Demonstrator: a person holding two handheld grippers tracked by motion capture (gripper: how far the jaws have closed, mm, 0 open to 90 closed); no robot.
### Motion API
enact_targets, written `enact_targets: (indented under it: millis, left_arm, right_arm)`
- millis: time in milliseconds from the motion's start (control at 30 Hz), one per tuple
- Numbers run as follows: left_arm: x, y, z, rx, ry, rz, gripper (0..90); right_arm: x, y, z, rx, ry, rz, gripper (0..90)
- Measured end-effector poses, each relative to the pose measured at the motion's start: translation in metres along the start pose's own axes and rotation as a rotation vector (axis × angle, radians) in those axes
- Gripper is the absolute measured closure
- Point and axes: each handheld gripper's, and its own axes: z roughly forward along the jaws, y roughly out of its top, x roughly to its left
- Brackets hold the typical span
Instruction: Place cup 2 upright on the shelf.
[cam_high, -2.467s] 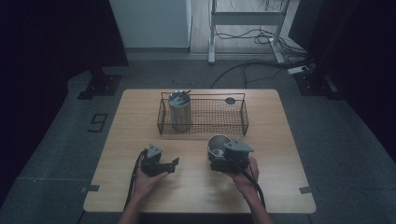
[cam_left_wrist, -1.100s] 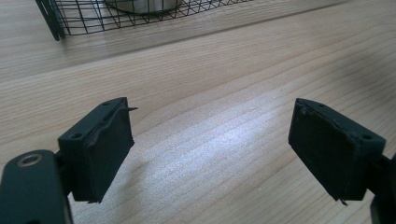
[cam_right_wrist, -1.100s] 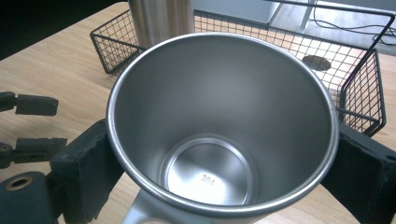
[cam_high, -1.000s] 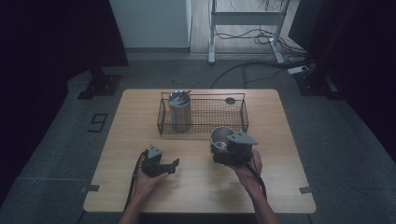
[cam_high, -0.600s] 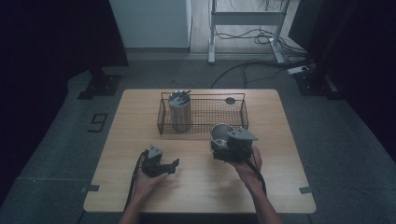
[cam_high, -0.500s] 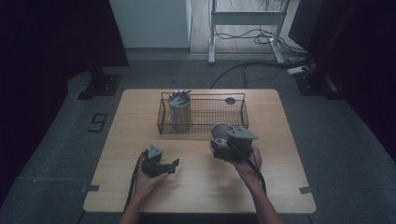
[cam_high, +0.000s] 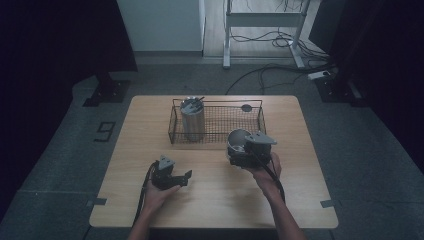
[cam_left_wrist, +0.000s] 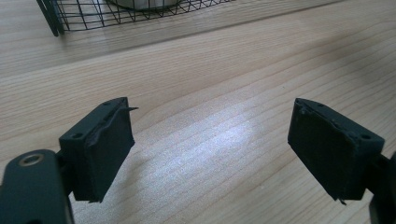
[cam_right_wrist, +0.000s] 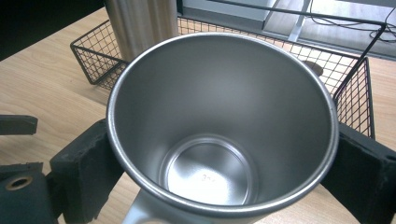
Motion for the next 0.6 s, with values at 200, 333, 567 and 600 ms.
enact_targets:
  millis: [200, 333, 567, 600]
  left_arm:
    - [0.0, 0.0, 0.0, -0.001, -0.001, -0.003, 14.2]
    - [0.001, 0.0, -0.001, -0.002, -0.001, -0.004, 14.2]
    - [0.002, 0.0, 0.0, 0.001, 0.0, -0.007, 14.3]
    - [0.002, -0.001, 0.0, 0.0, 0.0, -0.007, 14.2]
  right_arm:
    - [-0.002, 0.005, 0.003, 0.003, -0.001, -0.006, 7.3]
    - [-0.003, 0.008, 0.004, 0.001, 0.001, -0.008, 7.3]
    - [-0.004, 0.016, 0.004, -0.005, 0.01, -0.017, 7.4]
    - [-0.005, 0.017, 0.004, -0.005, 0.013, -0.016, 7.4]
